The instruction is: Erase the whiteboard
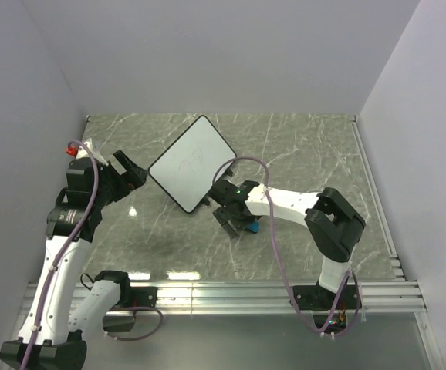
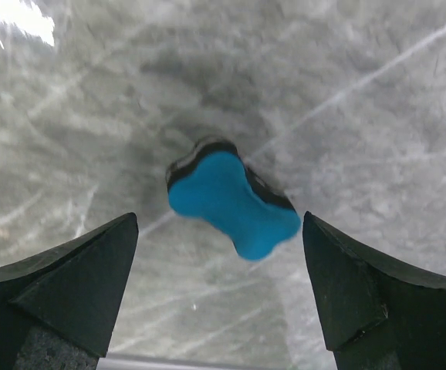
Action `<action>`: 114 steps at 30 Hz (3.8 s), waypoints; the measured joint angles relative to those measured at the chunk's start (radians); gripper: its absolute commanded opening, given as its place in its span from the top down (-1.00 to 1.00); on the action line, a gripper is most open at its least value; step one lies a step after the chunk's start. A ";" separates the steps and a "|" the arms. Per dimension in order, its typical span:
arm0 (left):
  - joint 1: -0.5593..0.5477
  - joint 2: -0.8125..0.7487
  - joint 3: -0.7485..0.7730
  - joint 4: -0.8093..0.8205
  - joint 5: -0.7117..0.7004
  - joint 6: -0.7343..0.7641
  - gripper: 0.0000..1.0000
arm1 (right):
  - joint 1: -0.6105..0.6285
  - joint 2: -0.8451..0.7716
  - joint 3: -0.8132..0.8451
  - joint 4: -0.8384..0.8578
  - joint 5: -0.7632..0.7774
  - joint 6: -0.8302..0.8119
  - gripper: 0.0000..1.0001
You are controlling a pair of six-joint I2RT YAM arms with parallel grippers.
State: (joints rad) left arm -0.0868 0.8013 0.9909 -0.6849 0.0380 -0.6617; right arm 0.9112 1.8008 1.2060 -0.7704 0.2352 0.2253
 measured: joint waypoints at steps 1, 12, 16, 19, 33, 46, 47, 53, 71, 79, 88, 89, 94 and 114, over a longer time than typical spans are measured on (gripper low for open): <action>0.000 0.002 0.006 -0.006 0.000 0.003 -0.99 | 0.000 0.005 0.000 0.013 0.003 0.000 -0.87; 0.000 0.040 0.080 -0.042 -0.007 0.027 -0.99 | -0.004 0.053 0.006 0.116 0.005 -0.019 -0.87; 0.000 0.045 0.100 -0.048 -0.014 0.037 -0.98 | -0.023 0.046 -0.006 0.142 -0.018 -0.016 -0.86; 0.000 0.045 0.103 -0.051 -0.019 0.039 -0.97 | -0.055 0.009 -0.063 0.189 -0.043 -0.004 -0.85; 0.000 0.074 0.103 -0.061 -0.028 0.033 -0.93 | -0.081 -0.018 -0.113 0.235 -0.138 0.005 -0.11; 0.000 0.093 0.104 -0.060 -0.028 0.022 -0.93 | -0.117 0.029 -0.054 0.200 -0.190 0.013 1.00; 0.000 0.093 0.104 -0.060 -0.028 0.022 -0.93 | -0.133 0.039 -0.039 0.191 -0.188 0.021 1.00; 0.000 0.093 0.104 -0.060 -0.043 0.023 -0.93 | -0.278 0.049 -0.021 0.183 -0.205 0.132 1.00; 0.000 0.032 0.103 -0.103 -0.064 0.045 -0.96 | -0.351 -0.008 0.102 0.132 -0.174 0.256 -0.47; 0.000 -0.021 0.084 -0.117 -0.070 0.042 -0.99 | -0.345 -0.097 -0.074 0.128 -0.138 0.193 -0.46; 0.000 -0.004 0.092 -0.147 -0.072 0.048 -0.99 | -0.328 -0.101 -0.127 0.181 -0.143 0.148 -0.45; 0.000 0.000 0.095 -0.148 -0.070 0.048 -0.99 | -0.327 -0.101 -0.126 0.186 -0.143 0.147 -0.44; 0.000 0.001 0.114 -0.156 -0.069 0.048 -0.99 | -0.309 -0.079 -0.091 0.188 -0.141 0.139 -0.43; 0.000 -0.018 0.134 -0.199 -0.058 0.052 -0.86 | -0.249 -0.001 -0.093 0.226 -0.117 0.147 0.88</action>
State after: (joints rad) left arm -0.0868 0.7830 1.1244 -0.8837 -0.0196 -0.6094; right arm 0.6624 1.7996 1.1133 -0.5442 0.1181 0.3721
